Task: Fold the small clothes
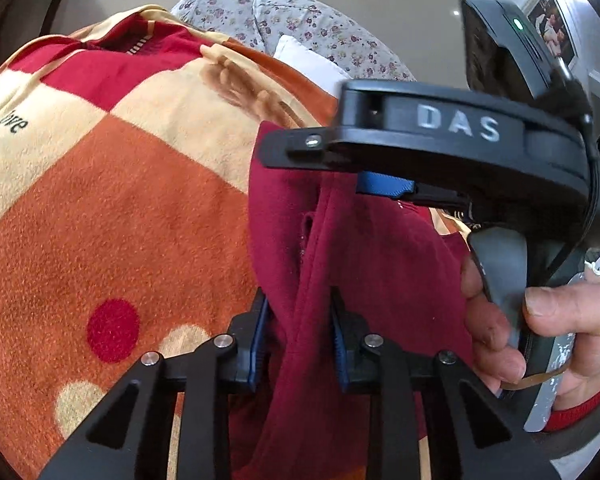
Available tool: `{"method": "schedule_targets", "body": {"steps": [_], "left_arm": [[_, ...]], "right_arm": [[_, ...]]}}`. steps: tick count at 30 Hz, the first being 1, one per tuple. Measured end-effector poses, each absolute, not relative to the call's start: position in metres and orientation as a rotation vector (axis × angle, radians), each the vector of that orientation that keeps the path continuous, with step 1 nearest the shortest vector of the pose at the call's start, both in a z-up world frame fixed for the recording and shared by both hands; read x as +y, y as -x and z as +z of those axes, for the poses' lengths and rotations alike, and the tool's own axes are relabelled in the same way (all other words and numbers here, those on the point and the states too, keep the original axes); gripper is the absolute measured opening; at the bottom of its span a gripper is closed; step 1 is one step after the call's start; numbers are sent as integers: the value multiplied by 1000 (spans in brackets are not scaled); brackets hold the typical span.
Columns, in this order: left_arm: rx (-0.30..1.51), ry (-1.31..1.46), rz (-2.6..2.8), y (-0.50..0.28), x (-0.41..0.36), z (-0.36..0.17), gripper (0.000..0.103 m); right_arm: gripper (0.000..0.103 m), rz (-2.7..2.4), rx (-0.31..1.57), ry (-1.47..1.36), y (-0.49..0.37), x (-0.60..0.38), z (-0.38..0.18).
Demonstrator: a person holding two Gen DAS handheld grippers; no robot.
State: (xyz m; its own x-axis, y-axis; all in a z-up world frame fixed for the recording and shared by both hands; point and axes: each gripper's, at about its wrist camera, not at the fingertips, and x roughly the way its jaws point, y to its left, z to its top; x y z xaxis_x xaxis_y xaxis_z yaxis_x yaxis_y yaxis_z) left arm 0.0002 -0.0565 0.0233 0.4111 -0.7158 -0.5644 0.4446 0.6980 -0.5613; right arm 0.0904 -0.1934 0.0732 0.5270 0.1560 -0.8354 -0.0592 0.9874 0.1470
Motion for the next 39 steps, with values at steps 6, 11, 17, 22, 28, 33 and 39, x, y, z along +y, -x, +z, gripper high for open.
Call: {"method": "schedule_targets", "body": {"steps": [6,11,17,22,28,33,39], "left_arm": [[866,332,-747,5,-58,25,27],[862,321,-741,6,-59,25,27],[845,287,-730,9,-64,28,27],[832,297,-764,20,-72,47,26],[762,209,-835,57,-111,106,26],[737,79,-895,96,-183,137,26],[772,-21,-957,133,-268,118,28]], "right_arm": [[87,88,1066,51,-101,-173,55],[87,78,1019,80,-97,-174,51],[31,73,955,54,-79,-185,61],[23,124,888,-44,-49,-213,96],[22,135,781,-126,1,-266,148],[21,51,718,-174,53,-331,165],[19,-94,739,-266,101,-413,131]]}}
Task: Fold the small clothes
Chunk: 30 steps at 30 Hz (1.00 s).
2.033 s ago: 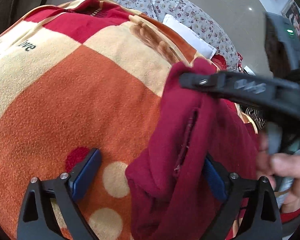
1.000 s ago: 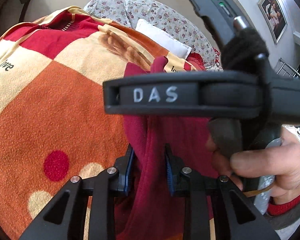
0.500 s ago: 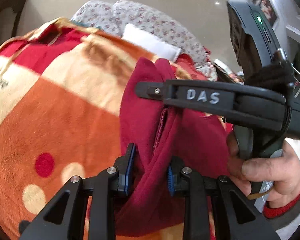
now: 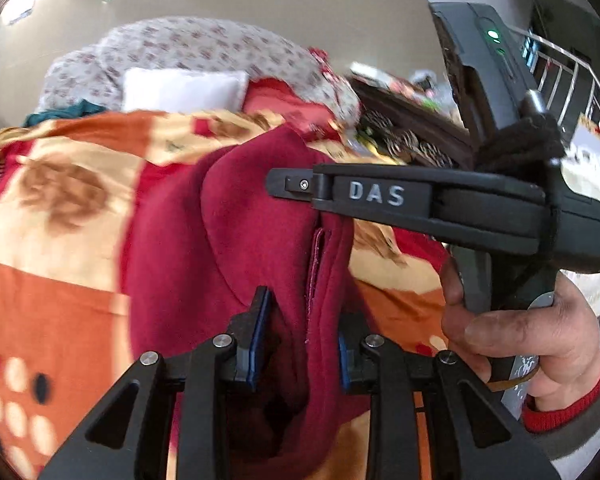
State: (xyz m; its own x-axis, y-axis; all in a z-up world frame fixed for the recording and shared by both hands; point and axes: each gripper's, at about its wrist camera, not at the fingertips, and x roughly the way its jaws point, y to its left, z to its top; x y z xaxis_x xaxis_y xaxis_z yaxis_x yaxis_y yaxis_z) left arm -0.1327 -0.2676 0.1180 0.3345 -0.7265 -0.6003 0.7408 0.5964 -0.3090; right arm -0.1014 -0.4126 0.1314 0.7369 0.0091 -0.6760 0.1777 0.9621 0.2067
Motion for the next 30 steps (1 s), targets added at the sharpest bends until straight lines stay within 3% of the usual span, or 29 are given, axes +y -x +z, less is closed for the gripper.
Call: {"method": "schedule_targets", "body": {"steps": [6,9,14,15,17,18,22,25,28,30], "left_arm": [[878,-109,-1026,160,-280,98,34],[822,-156,-1013,170,-246,111,55],[718,-182,-888,161,-195,121,58],[709,-186,-854,155,-191,118,58],[739,-185,-829,144,-192,109,58],[759,-175,-842,137,-195,103,58],[803,-209,-863,140,-211,79,58],[829,-221,-859,146,-218,65,58],[817,-233,-855,150,-218,65,58],[825,-227,-871,150,-214,70,58]], "right_arm": [[19,-217,791,-289,112,-452,73],[26,-180,725,-458,128,-470,81],[29,-199,618,-476,171,-460,116],[32,-161,616,-481,176,-453,120],[55,-92,643,-482,186,-431,122],[60,-78,655,-480,188,-424,120],[67,5,713,-575,193,-405,97],[67,42,734,-664,187,-406,75],[23,0,725,-554,186,-404,72],[22,-12,709,-550,196,-409,73]]}}
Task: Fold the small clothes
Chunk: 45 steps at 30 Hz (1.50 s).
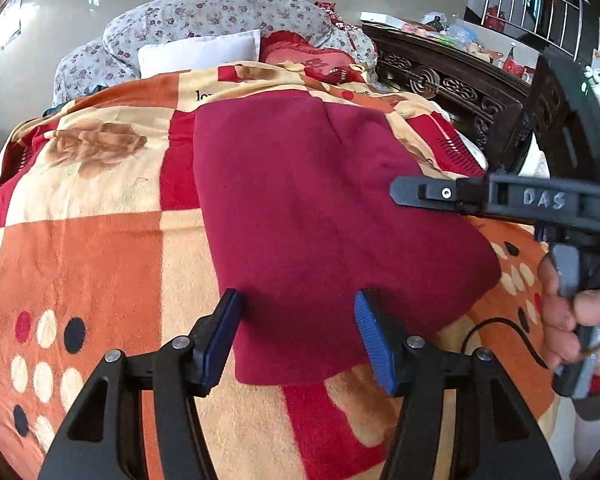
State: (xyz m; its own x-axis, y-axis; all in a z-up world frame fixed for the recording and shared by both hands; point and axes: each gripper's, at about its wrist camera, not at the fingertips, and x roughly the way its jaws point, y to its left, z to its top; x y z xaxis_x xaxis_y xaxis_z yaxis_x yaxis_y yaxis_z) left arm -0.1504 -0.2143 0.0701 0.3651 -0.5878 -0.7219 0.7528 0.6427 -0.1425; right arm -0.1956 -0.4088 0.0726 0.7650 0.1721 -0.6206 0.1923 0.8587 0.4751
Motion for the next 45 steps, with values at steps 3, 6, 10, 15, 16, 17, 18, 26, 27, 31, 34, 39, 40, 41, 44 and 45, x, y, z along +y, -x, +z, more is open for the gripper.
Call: {"method": "schedule_targets", "body": {"steps": [3,6,10,15,16,17,18,26,27,31,34,39,40,41,44,45], "left_arm": [[803,-217,-872,150,-208,74,59],[811,-234,-839,144,-212,61,63],[875,-205,-836,137,-215,43,63],[807,-220,-815,141,-213,61,63],[796,-214,-812,141,-214,64,63],[792,-203,-813,140,-217,66,63],[795,-194,-817,140,-219,67,63],[725,-261,-803,150,-241,58,73],[718,-268,-804,150,-242,57,74],[726,-269,-800,149,-243,55,76],[733,-264,-796,148,-242,54,76],[746,-253,-792,147,-241,54,76],[748,-250,-791,146,-240,53,76],[751,-247,-789,146,-240,53,77],[780,-229,-800,143,-236,54,77],[796,-220,-812,141,-234,54,77]], "right_arm": [[21,-77,705,-474,209,-411,71],[20,-117,719,-476,213,-415,47],[24,-101,699,-510,221,-418,52],[30,-157,594,-468,220,-422,103],[30,-169,574,-438,213,-422,112],[30,-172,571,-423,203,-422,117],[30,-166,577,-422,195,-422,117],[27,-281,754,-390,128,-449,69],[27,-279,751,-411,128,-454,66],[30,-270,745,-381,140,-444,78],[30,-235,710,-399,162,-431,94],[52,-177,659,-348,201,-394,109],[54,-187,680,-326,205,-388,103],[54,-198,707,-310,205,-385,96],[55,-236,811,-299,200,-387,58],[56,-228,806,-329,202,-391,50]]}}
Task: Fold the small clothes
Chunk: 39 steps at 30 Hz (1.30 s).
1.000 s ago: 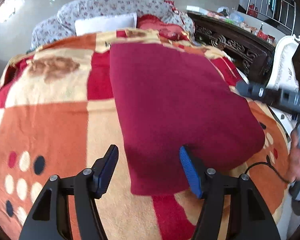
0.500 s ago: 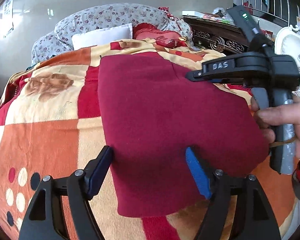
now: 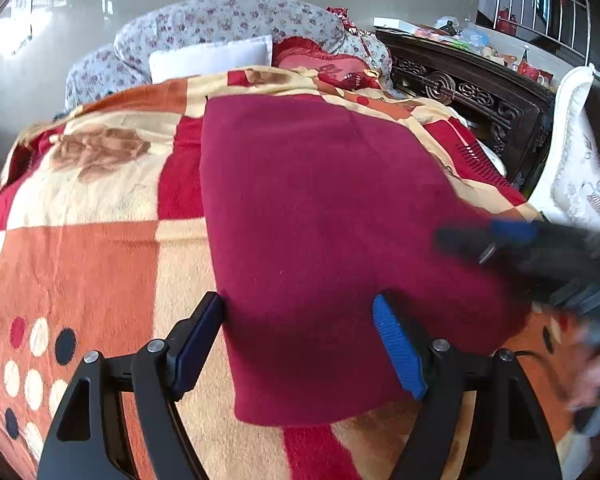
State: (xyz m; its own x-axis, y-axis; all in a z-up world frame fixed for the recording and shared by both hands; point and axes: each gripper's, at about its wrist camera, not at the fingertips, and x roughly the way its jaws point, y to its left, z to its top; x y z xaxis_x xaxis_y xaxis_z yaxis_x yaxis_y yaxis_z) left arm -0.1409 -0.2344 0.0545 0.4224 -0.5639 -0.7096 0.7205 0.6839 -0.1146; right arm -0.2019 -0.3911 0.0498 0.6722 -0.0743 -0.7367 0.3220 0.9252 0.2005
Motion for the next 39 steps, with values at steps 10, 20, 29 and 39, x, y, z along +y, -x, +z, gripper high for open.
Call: {"method": "schedule_targets", "body": {"steps": [10,20,29,39], "left_arm": [[881,46,-848,86,-192,59,80],[985,151,-949,58,-217,33,85],[1020,139,-1027,62,-232,33,60],[967,69,-997,102,-153,84,46]], "right_arm": [[91,-152,633,-526,216,-432,57],[93,-23,667,-706,181,-451,26],[58,-40,645,-651,188,-433,37],[56,122,641,-616,205,-347,72]]}}
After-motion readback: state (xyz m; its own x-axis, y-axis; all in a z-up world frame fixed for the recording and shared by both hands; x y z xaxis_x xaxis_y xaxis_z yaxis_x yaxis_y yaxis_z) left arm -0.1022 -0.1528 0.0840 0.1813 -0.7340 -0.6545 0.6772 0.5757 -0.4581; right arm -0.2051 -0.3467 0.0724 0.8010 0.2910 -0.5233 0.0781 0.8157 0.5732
